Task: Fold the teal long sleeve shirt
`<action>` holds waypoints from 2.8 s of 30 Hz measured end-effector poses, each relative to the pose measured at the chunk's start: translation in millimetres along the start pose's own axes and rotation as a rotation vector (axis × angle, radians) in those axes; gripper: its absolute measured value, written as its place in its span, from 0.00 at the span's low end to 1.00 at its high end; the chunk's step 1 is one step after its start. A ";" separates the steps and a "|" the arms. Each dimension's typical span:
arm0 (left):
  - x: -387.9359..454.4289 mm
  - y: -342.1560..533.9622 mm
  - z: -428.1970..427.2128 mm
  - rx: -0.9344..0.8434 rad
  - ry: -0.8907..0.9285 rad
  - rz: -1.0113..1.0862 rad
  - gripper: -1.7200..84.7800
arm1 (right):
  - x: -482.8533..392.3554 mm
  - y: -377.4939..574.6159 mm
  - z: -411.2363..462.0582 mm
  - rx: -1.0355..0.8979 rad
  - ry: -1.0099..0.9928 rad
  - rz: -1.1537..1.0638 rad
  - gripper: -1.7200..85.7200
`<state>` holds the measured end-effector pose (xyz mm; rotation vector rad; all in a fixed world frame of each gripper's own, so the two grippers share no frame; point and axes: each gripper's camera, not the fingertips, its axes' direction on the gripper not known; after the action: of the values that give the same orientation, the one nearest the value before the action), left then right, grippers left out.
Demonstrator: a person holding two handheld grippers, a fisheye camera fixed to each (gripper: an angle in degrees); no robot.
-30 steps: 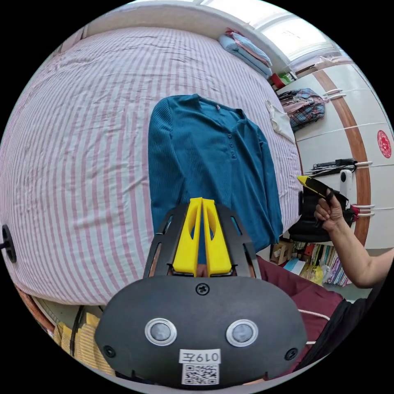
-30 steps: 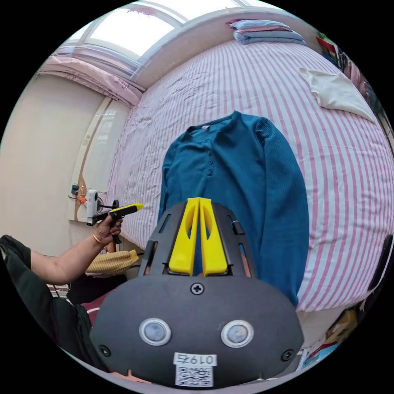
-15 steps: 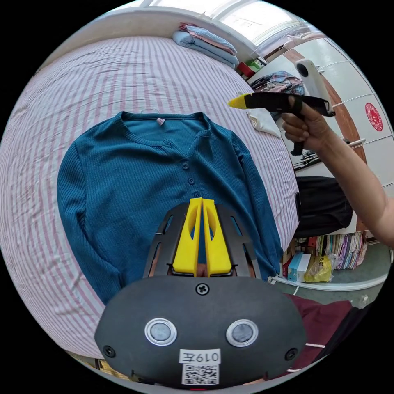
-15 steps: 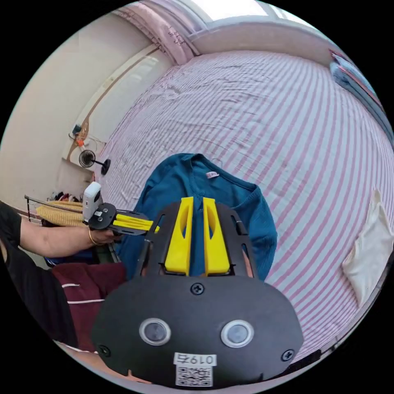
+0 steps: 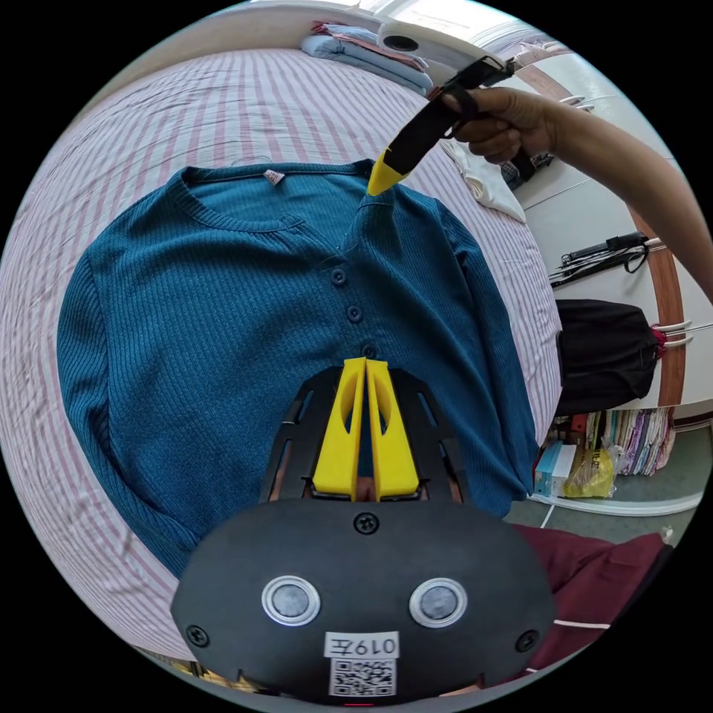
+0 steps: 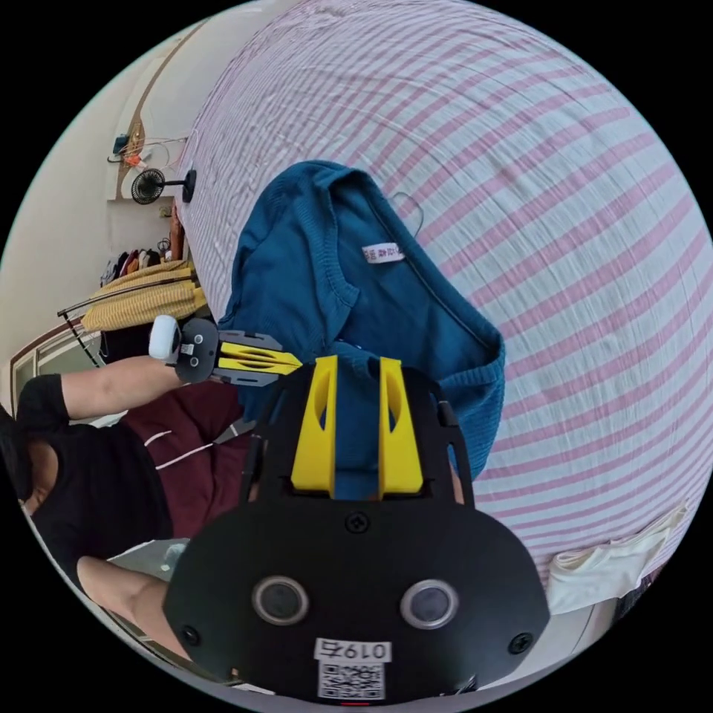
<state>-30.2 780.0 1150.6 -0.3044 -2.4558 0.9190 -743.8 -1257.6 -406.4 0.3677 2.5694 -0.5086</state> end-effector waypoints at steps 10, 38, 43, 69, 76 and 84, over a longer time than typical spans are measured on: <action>9.0 -11.7 33.3 -0.011 0.010 0.000 0.03 | 16.5 -52.2 2.8 -0.135 -0.161 0.027 0.12; 35.6 -22.3 67.4 -0.031 0.018 0.018 0.03 | 22.0 -66.1 -17.9 0.014 -0.104 -0.006 0.13; 38.8 -19.9 66.4 -0.028 0.026 -0.001 0.03 | 24.4 -74.2 -2.4 -0.045 -0.092 0.040 0.09; 43.1 -61.0 39.9 0.145 -0.175 -0.124 0.03 | -11.7 -6.9 50.8 0.331 0.179 -0.018 0.06; 41.3 -60.5 29.9 0.153 -0.183 -0.116 0.03 | -21.4 44.5 54.2 0.595 0.176 0.025 0.01; 10.1 -30.0 -11.5 0.187 -0.181 -0.136 0.03 | 5.1 178.4 77.1 0.910 0.017 0.359 0.03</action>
<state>-33.8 767.7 1181.8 0.0118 -2.4906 1.1499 -654.7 -1129.5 -522.3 1.1009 2.0559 -1.5025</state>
